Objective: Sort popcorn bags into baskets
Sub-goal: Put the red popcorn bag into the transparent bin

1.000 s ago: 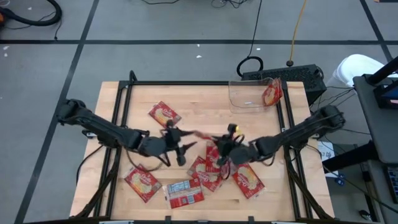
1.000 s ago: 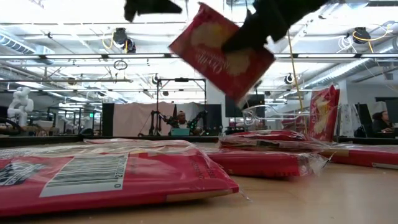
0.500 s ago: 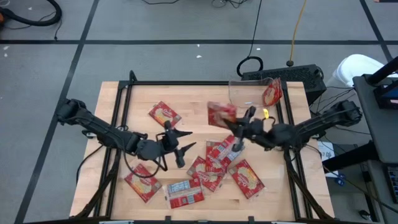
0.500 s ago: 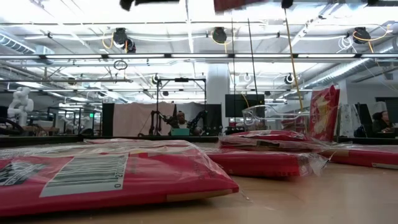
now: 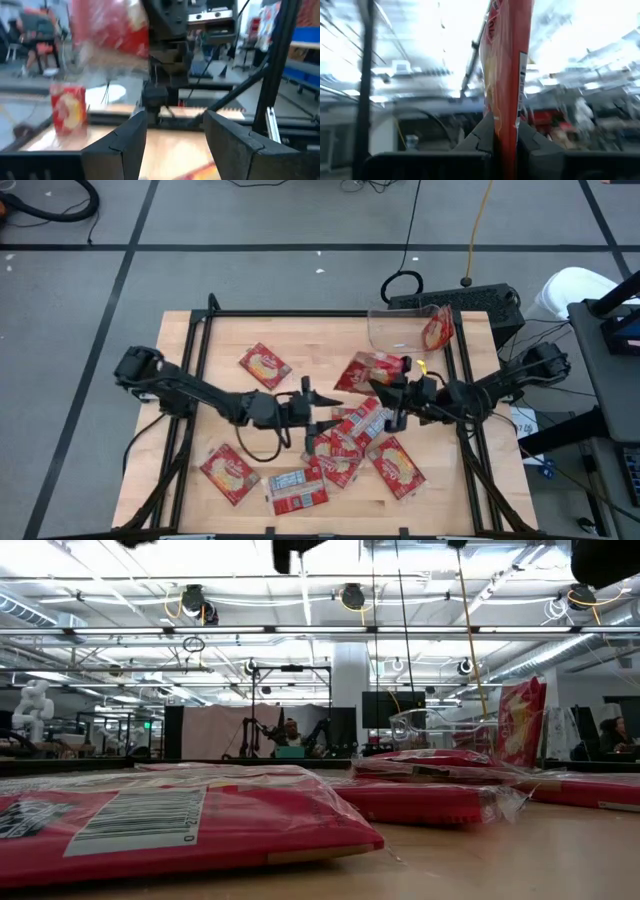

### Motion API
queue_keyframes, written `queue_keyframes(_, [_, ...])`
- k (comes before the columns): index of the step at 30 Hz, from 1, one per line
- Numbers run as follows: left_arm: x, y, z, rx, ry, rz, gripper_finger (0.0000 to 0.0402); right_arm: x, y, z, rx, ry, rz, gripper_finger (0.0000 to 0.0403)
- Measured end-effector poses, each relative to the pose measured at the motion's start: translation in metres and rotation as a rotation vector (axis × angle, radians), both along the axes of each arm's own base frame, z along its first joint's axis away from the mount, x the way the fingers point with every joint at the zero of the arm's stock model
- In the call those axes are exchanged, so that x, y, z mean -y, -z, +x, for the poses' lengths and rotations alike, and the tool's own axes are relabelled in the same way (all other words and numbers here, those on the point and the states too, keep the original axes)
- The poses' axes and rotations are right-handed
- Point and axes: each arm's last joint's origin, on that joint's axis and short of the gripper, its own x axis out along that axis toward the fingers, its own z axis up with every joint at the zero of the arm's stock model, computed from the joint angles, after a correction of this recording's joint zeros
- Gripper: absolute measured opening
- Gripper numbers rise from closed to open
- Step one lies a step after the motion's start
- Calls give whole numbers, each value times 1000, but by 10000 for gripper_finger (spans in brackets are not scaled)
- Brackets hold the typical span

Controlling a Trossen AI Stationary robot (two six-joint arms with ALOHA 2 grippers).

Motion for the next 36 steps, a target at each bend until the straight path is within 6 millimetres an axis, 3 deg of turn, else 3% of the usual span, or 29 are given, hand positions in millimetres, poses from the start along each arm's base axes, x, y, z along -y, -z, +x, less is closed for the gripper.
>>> queue_keyframes(6, [3,20,17,235,2,38,200,-7,-3,-1,23,-63,-33,14])
queue_keyframes(13, [4,37,22,392,-5,56,221,-12,-3,-3,26,-98,-44,14])
queue_keyframes(20, [4,35,20,443,32,56,229,-15,1,2,8,-110,-37,14])
queue_keyframes(30, [0,32,20,473,37,18,229,-24,0,26,-5,-97,-56,19])
queue_keyframes(36, [3,31,19,484,53,38,187,-24,3,32,-16,-89,-59,19])
